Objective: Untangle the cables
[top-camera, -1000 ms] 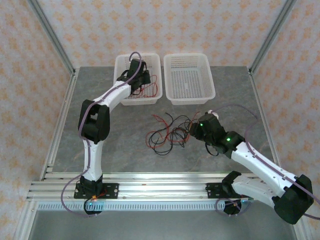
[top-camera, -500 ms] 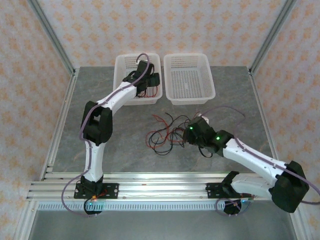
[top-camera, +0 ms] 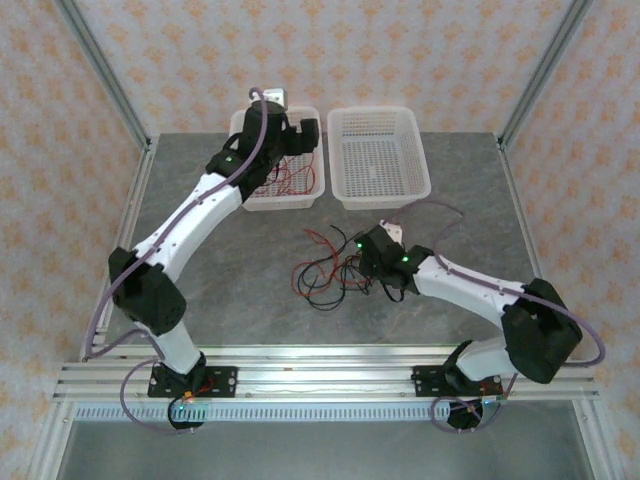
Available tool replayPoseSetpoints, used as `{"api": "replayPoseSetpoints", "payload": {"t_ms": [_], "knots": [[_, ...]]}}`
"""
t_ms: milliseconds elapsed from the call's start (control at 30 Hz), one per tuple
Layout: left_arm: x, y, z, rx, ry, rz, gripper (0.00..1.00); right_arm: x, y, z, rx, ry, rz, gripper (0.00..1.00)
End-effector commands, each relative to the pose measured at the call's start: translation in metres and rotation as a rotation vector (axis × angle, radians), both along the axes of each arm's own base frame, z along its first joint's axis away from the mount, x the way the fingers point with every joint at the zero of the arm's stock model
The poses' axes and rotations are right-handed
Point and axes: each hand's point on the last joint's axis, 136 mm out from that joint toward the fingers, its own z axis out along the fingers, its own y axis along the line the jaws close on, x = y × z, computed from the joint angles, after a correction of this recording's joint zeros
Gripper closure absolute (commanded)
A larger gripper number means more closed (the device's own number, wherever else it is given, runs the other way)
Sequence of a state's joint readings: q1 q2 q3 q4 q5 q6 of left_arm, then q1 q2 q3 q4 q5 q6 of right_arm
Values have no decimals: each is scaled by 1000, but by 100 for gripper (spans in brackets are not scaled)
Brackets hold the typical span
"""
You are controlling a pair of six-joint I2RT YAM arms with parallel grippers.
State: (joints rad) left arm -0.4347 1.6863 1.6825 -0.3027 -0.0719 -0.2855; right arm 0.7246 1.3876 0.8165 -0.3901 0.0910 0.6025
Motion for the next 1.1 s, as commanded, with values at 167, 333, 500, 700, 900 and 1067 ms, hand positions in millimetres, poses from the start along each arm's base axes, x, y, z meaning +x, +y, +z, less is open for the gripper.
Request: {"api": "replayPoseSetpoints", "payload": {"t_ms": [167, 333, 500, 700, 900, 1067], "knots": [[-39, 0, 17, -80, -72, -88, 1, 53, -6, -2, -50, -87, -64, 73], [-57, 8, 25, -105, -97, -85, 1, 69, 0, -14, -76, -84, -65, 75], [-66, 9, 19, -135, -91, -91, 2, 78, -5, -28, -120, -69, -96, 76], [-77, 10, 14, -170, -98, -103, 2, 87, -6, -37, -148, -73, -123, 78], [-86, 7, 10, -212, -97, -144, 1, 90, -3, -33, -130, -81, -127, 100], [-92, 7, -5, -330, -66, -221, 1, 88, -1, -7, -92, -117, -112, 100]]}}
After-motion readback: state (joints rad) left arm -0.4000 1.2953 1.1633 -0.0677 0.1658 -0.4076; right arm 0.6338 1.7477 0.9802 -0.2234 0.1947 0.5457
